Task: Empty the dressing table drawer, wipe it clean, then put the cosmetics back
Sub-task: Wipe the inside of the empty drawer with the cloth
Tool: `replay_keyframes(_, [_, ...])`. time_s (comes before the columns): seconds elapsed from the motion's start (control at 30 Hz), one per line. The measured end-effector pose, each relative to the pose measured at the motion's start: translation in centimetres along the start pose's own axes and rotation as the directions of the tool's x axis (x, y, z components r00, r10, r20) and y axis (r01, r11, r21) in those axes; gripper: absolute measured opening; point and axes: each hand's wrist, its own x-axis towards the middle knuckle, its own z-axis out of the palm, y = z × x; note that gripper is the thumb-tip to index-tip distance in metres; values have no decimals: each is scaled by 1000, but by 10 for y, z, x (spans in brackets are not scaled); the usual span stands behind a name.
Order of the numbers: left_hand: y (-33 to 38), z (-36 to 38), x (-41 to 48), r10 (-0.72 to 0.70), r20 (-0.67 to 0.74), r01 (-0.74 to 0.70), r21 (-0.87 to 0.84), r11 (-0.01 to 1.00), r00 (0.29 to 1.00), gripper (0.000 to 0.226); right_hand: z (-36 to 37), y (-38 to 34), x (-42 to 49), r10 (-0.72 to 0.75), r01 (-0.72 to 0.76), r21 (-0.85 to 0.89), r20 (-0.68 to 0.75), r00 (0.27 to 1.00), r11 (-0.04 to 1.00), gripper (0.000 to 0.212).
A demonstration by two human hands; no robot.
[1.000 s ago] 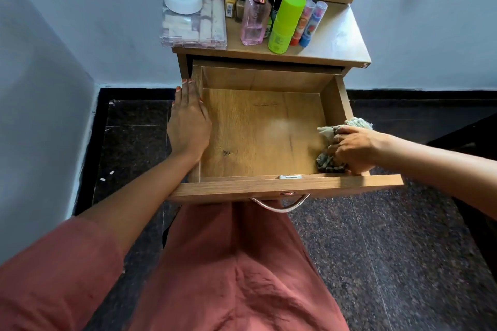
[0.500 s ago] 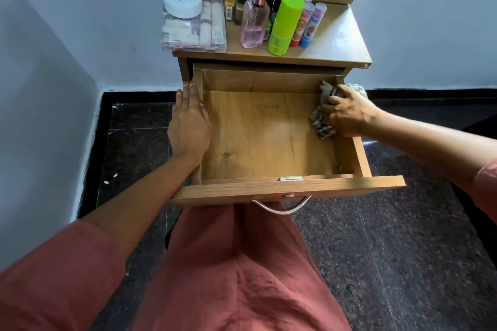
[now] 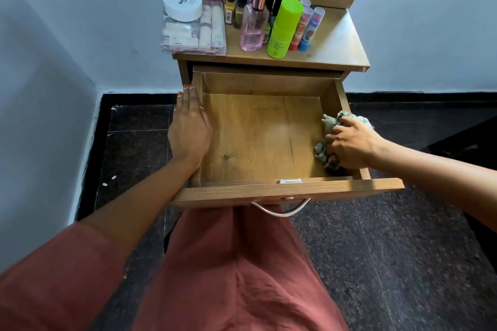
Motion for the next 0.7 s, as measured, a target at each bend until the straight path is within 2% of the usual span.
replay_keyframes(0.2, [-1,1,0,9,-12,-9,19,1000,1000,46,-21,31,37,138,-137,17,-92,986,990,37])
replay_keyframes(0.33, [-1,2,0,0,-20,0,3,1000,1000,46,-29,44,52,211,-190,196,-93,973,962,30])
replay_keyframes(0.47, [-2,2,0,2,-20,-2,-5,1000,1000,47,-29,38,54,218,-223,-23,-130,967,975,34])
replay_keyframes(0.7, [-3,1,1,17,-25,-17,20,1000,1000,46,-26,29,43,194,-199,-33,-113,974,979,46])
